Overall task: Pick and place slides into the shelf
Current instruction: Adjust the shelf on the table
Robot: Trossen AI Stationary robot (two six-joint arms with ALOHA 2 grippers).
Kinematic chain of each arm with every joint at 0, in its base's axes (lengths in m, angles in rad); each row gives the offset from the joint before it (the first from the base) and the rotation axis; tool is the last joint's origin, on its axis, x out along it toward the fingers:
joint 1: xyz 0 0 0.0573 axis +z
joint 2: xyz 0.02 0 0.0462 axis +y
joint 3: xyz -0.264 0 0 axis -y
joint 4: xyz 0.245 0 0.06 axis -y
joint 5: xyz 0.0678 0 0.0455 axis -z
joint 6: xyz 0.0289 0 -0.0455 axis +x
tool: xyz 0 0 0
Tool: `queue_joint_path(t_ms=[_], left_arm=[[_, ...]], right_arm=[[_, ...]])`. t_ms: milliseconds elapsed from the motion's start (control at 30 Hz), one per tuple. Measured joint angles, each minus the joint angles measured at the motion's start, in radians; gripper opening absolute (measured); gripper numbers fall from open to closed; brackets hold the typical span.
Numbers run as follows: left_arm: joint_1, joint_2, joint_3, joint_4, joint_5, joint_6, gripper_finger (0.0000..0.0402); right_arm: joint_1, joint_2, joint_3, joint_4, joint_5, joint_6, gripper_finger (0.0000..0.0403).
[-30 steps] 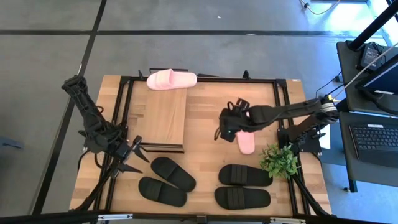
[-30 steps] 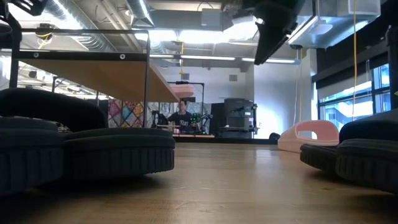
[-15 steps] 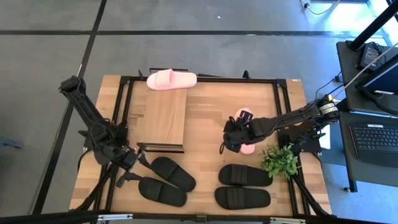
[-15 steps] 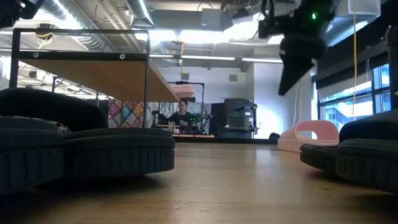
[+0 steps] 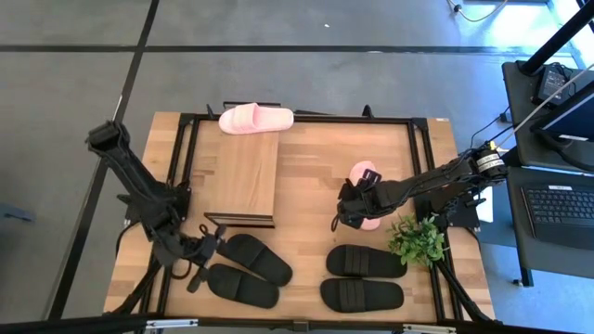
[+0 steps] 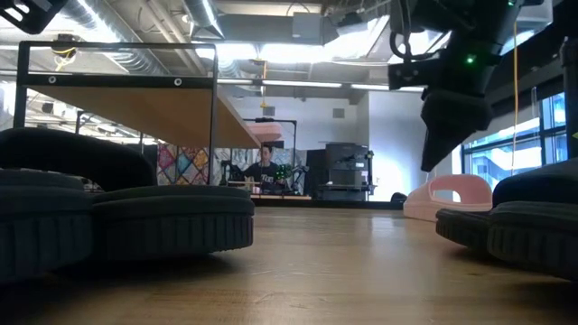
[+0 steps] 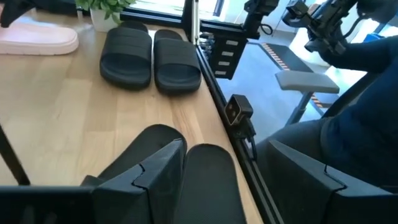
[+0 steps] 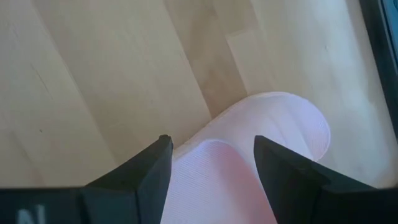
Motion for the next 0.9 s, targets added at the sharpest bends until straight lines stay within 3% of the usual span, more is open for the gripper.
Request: queue_joint_path(t_ms=[267,900], left_arm=[[0.071,0.078,0.013,0.002,0.002,-0.058,0.0217],[0.276,0.078,0.013,-0.011,-0.002,-0.023,0.0217]], right_arm=[[0.0,0.0,0.0,0.008,0.0,-0.002,0.0226],[0.0,0.0,0.0,0.021,0.0,-0.007,0.0226]])
